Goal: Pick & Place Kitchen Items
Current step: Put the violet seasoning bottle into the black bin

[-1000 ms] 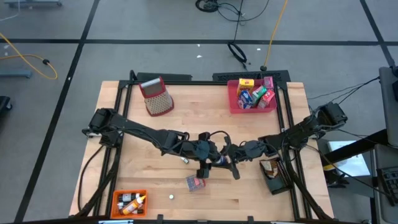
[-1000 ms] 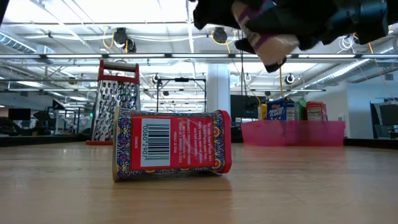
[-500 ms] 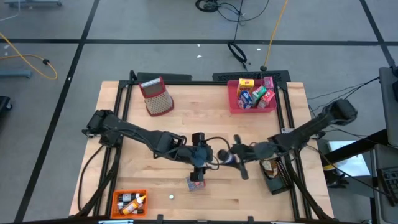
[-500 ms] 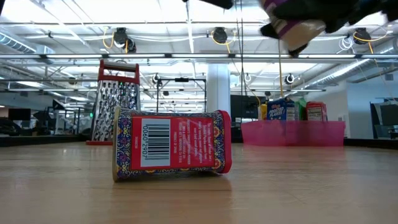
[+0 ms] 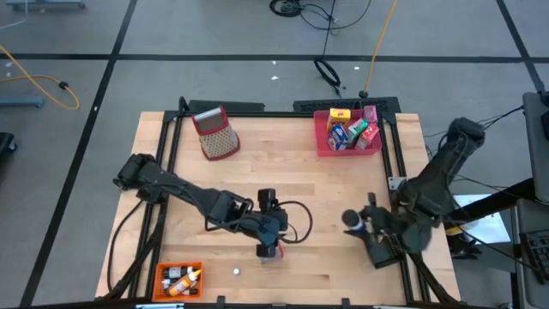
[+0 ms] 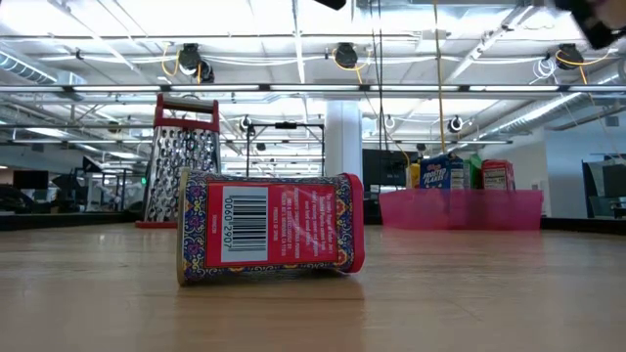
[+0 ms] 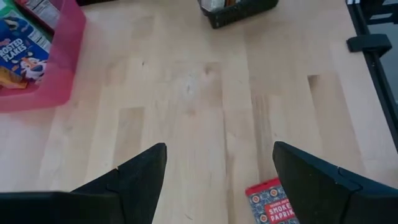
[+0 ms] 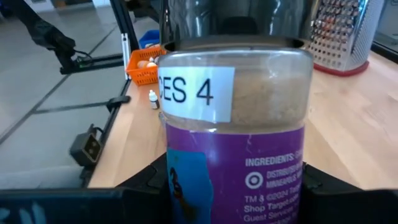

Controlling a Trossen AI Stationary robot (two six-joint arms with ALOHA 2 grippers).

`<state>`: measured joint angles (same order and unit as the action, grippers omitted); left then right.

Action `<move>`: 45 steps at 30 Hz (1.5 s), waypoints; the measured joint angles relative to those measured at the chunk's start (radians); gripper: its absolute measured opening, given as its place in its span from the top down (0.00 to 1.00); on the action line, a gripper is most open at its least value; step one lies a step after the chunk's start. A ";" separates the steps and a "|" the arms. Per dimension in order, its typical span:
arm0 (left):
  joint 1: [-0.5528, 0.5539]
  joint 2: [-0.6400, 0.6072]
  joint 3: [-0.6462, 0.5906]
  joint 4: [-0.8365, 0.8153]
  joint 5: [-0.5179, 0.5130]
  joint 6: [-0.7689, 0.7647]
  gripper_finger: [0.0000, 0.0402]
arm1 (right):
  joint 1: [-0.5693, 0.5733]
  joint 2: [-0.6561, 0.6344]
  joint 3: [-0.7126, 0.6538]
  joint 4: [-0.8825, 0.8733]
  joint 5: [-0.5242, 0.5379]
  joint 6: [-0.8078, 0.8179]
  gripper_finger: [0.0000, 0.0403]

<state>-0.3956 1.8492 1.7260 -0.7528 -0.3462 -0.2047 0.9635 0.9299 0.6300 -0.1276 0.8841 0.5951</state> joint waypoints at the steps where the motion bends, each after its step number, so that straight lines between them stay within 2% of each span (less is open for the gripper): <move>1: -0.001 0.000 0.000 0.000 0.000 0.000 0.26 | 0.040 0.002 0.000 -0.016 0.040 0.034 0.61; 7: -0.001 0.001 0.000 0.000 -0.002 -0.009 0.26 | 0.237 0.056 0.000 -0.079 0.215 0.193 0.61; 17: -0.001 0.001 0.000 0.003 -0.003 -0.020 0.26 | 0.416 0.167 0.000 -0.338 0.266 0.640 0.61; 29: -0.001 0.001 0.000 0.003 -0.003 -0.042 0.26 | 0.572 0.279 0.000 -0.556 0.267 1.069 0.61; 36: -0.001 0.001 0.000 0.016 -0.003 -0.046 0.26 | 0.633 0.306 -0.104 -0.504 0.264 1.235 0.61; 42: -0.001 0.002 0.000 0.024 -0.003 -0.057 0.26 | 0.665 0.303 -0.226 -0.348 0.286 1.274 0.61; 45: -0.001 0.002 0.000 0.024 -0.004 -0.059 0.26 | 0.664 0.303 -0.248 -0.254 0.297 1.220 0.61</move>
<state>-0.3962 1.8507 1.7256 -0.7292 -0.3498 -0.2638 1.6279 1.2331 0.3817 -0.3818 1.1809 1.8146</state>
